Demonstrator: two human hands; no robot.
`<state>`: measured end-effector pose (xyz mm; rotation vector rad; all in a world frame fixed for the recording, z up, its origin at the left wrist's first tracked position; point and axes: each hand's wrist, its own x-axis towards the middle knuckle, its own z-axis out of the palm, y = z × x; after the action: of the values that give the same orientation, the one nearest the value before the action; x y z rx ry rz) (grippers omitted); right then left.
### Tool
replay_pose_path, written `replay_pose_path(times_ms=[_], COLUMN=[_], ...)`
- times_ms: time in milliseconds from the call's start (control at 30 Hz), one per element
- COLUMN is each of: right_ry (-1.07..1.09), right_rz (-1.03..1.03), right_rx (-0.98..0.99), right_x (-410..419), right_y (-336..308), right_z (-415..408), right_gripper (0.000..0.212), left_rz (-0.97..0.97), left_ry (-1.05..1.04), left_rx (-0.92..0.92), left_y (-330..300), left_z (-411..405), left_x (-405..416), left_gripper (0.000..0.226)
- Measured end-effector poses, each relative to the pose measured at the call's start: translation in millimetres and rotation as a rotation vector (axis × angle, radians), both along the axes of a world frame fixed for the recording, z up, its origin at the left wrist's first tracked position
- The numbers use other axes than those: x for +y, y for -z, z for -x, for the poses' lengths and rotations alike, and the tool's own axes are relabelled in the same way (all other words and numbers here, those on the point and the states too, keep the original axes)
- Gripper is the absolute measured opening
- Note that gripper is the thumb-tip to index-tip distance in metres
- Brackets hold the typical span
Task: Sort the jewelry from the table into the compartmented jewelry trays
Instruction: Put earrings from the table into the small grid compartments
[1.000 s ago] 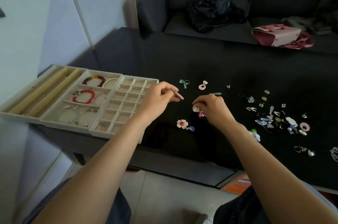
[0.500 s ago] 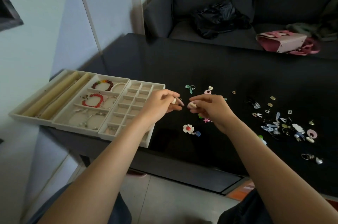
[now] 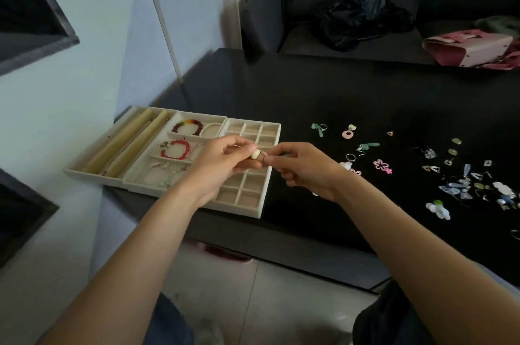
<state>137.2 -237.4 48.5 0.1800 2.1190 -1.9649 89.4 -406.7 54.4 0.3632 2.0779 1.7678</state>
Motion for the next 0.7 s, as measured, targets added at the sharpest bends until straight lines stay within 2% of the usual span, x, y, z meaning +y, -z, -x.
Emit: replay_pose_path(times_ms=[100,333,433,700], right_ry=[0.021,0.036,0.009,-0.054], right_rz=[-0.051,-0.155,-0.222,-0.520], right_rx=[0.030,0.061,0.075,0.151], right_x=[-11.5,-38.3,-48.0,-63.1], right_y=[1.1,8.2,13.8,25.5], right_z=[3.8,12.5,16.4,25.8], right_gripper=[0.011,0.013,0.006,0.007], left_rz=[-0.015,0.108,0.143,0.279], left_ry=[-0.006,-0.056,-0.088,-0.115], left_rx=[-0.029,-0.085,-0.084,-0.063], left_y=[-1.4,6.7,11.1,25.7], left_z=[-0.6,-0.4,0.4,3.7], left_x=[-15.8,-47.0,-56.8,-62.2], left_gripper=[0.014,0.014,0.011,0.008])
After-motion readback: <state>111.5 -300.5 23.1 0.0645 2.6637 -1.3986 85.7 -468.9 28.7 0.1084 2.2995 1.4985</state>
